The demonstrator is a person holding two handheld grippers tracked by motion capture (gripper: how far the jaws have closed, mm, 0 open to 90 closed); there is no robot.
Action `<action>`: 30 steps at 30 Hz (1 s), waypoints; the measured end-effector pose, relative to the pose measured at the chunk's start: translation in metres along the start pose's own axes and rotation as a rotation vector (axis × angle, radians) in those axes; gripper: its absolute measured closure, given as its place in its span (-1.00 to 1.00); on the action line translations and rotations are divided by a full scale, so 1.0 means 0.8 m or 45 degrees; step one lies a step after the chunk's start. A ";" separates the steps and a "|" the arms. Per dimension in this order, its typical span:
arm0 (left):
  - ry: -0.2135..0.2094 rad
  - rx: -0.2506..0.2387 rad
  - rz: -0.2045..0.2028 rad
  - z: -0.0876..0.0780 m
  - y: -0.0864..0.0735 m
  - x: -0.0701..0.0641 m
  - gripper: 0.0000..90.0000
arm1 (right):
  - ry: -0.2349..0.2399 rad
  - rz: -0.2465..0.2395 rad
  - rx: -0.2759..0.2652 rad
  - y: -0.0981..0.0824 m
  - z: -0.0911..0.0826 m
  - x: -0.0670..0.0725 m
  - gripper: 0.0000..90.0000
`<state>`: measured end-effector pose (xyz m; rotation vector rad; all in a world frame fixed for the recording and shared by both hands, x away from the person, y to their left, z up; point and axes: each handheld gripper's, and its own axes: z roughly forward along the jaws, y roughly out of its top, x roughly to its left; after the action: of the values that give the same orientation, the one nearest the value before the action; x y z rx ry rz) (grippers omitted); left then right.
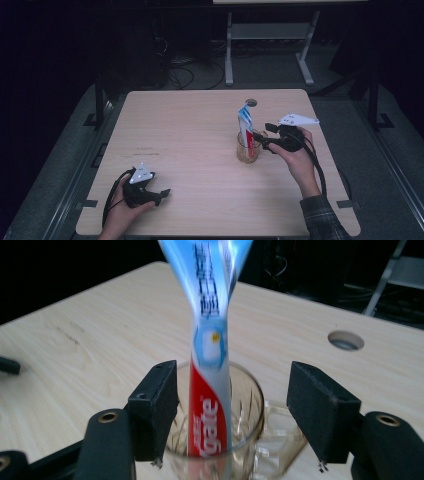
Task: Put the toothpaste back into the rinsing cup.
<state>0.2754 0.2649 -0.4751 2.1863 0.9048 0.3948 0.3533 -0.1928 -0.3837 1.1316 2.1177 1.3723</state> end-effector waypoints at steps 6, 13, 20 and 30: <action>0.002 -0.003 0.001 0.000 0.000 0.000 -0.70 | -0.010 0.001 0.004 -0.020 -0.011 0.003 -0.22; 0.002 -0.004 -0.001 0.000 0.000 0.000 -0.70 | -0.020 -0.003 0.031 -0.040 -0.023 0.006 -0.26; 0.001 -0.001 0.001 0.000 -0.001 0.000 -0.70 | -0.029 -0.005 0.058 -0.062 -0.035 0.009 -0.34; 0.000 0.000 0.004 -0.001 -0.001 0.000 -0.70 | -0.064 -0.007 0.151 -0.095 -0.045 0.010 -0.44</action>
<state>0.2745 0.2655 -0.4751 2.1879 0.9017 0.3960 0.2917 -0.2227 -0.4336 1.1918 2.1896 1.2166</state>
